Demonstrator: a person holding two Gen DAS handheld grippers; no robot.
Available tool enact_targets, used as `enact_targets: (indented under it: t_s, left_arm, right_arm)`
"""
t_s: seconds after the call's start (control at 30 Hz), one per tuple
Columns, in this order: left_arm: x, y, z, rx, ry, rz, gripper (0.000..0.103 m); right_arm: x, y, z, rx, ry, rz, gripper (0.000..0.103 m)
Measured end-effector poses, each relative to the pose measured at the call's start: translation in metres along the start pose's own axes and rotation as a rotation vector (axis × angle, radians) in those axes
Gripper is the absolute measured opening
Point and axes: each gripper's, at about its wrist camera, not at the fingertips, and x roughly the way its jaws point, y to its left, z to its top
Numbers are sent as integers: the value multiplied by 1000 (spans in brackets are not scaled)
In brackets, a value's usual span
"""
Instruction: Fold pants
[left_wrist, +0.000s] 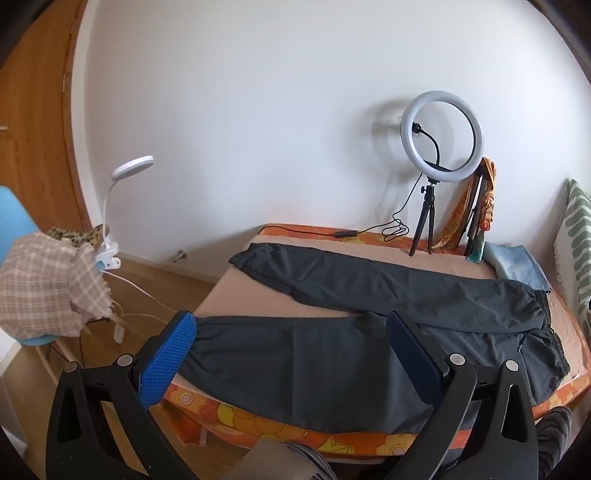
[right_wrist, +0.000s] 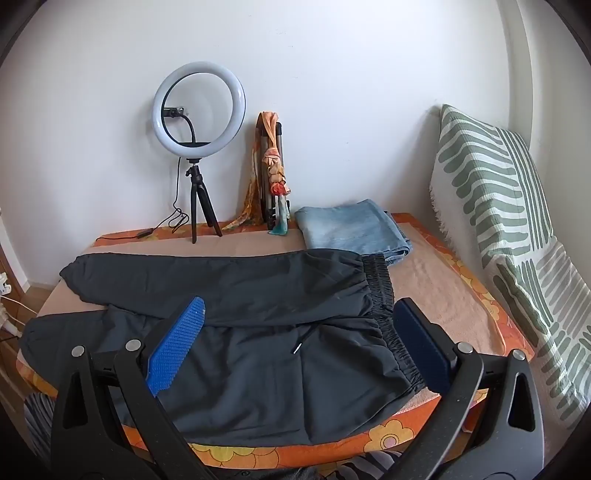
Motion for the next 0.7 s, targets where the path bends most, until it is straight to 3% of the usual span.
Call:
enact_targets:
  t_s: [0.7]
  left_arm:
    - [-11,-3,10,7,-59,-15,102]
  right_arm:
    - [-4,2,-4,-14,0,-15,103]
